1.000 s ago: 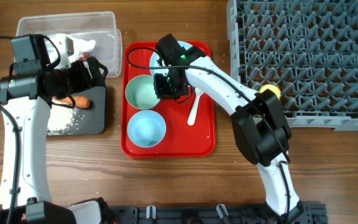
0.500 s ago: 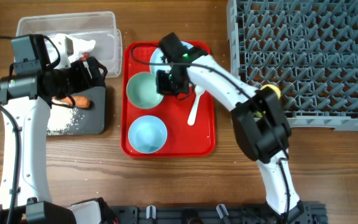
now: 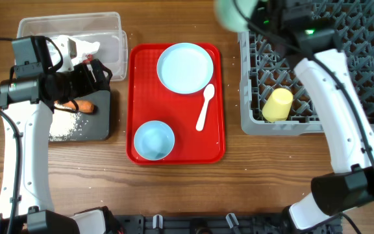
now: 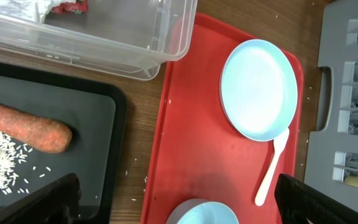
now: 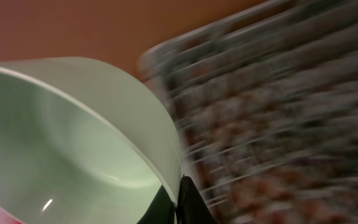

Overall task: Sort waste into correct bins and load items into the dishwasher rack
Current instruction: 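Carry the green bowl to the rack's back row with the right gripper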

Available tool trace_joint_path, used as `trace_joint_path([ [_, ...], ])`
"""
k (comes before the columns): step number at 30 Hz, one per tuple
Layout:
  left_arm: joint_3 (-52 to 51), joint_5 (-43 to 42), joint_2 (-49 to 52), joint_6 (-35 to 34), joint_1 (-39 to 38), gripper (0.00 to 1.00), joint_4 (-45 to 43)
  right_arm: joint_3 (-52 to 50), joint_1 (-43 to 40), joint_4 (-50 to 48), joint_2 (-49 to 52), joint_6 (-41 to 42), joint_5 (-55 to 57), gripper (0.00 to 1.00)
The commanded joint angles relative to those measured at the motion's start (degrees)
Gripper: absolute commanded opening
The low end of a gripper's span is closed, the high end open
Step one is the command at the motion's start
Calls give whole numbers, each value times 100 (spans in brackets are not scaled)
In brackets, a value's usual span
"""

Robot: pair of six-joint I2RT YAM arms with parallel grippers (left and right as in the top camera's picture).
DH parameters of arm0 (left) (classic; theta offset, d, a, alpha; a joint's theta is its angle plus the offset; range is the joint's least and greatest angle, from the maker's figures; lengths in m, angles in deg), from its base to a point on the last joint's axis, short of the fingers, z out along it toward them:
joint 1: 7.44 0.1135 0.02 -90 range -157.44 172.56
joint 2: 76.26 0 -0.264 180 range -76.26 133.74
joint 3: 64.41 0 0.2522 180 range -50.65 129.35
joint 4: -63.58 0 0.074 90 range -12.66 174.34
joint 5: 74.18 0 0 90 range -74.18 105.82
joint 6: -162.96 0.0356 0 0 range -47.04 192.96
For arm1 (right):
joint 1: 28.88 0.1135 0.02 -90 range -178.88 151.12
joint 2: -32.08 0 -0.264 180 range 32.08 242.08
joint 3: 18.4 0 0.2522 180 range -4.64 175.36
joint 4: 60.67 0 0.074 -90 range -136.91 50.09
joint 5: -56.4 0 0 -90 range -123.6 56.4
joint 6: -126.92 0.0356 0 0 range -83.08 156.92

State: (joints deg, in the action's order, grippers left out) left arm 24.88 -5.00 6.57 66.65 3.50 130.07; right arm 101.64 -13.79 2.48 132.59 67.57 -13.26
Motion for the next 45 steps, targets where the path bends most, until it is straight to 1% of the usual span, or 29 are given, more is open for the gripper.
trace_joint_path([
  [1,98,55,-22,-15,22,100,-13,-98,-90,83,411,-446,2813,4],
  [4,98,55,-22,-15,22,100,-13,-98,-131,-4,765,-693,3274,4],
  [7,98,55,-22,-15,22,100,-13,-98,-162,-348,1196,-1062,3668,4],
  [10,98,55,-22,-15,22,100,-13,-98,-166,-1228,1740,-1766,4144,4],
  [12,98,55,-22,-15,22,100,-13,-98,-166,-1847,2002,-2288,4194,4],
  [15,98,55,-22,-15,22,100,-13,-98,-166,-2603,2251,-2809,4186,4],
  [21,98,55,-22,-15,22,100,-13,-98,-166,-3576,2570,-3563,4183,4],
  [24,98,55,-22,-15,22,100,-13,-98,-166,-3694,2688,-3759,4181,4],
  [35,98,55,-22,-15,22,100,-13,-98,-168,-3595,3058,-3818,4175,4],
  [40,98,55,-22,-15,22,100,-13,-98,-166,-3311,3139,-3783,4083,4],
  [42,98,55,-22,-15,22,100,-13,-98,-155,-3263,3139,-3818,4076,6],
  [43,98,55,-22,-15,22,100,-13,-98,-151,-3250,3139,-3814,4074,9],
  [45,98,55,-22,-15,22,100,-13,-98,-140,-3235,3139,-3814,3980,11],
])
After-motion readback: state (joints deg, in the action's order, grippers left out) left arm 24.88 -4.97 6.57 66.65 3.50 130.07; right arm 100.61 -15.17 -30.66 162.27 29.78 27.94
